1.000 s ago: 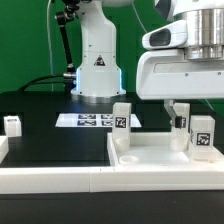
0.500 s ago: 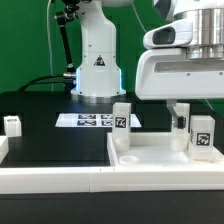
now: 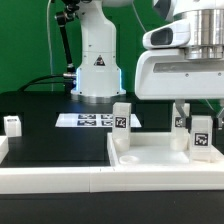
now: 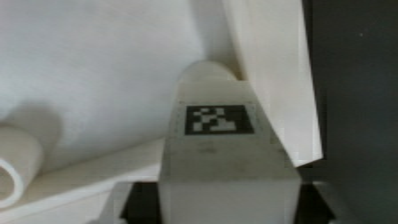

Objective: Assemble square table

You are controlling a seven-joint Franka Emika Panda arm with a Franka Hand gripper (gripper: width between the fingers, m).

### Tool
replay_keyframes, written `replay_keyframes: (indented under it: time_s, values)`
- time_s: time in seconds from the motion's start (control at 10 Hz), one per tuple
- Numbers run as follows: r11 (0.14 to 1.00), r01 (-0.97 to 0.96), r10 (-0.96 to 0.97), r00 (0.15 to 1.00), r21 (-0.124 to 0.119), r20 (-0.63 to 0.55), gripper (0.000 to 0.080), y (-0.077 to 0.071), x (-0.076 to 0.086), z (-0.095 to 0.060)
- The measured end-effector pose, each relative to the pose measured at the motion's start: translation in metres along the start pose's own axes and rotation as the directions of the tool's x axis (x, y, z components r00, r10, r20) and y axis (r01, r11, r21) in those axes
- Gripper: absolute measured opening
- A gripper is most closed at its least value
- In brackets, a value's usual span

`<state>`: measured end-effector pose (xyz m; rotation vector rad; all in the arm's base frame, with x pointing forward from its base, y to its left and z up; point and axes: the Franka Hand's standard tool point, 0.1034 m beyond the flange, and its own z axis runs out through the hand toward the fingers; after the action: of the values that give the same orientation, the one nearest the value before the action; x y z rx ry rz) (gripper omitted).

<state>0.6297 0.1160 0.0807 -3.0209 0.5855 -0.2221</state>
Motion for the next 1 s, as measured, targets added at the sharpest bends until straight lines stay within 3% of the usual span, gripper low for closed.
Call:
replay_keyframes:
  time_s: [0.3, 0.5, 1.0]
  values:
    - [0.973, -0.231, 0.231, 0.973, 0.011, -0.014, 0.0288, 0.0029, -0.0003, 0.0004]
    - [0.912, -0.411, 0.411, 0.912, 0.009, -0.016, 0.0288, 0.0046, -0.0008, 0.0003]
    - [0.612, -0.791, 0.791, 0.612, 0.016, 0.002, 0.029, 0.0076, -0.0034, 0.001]
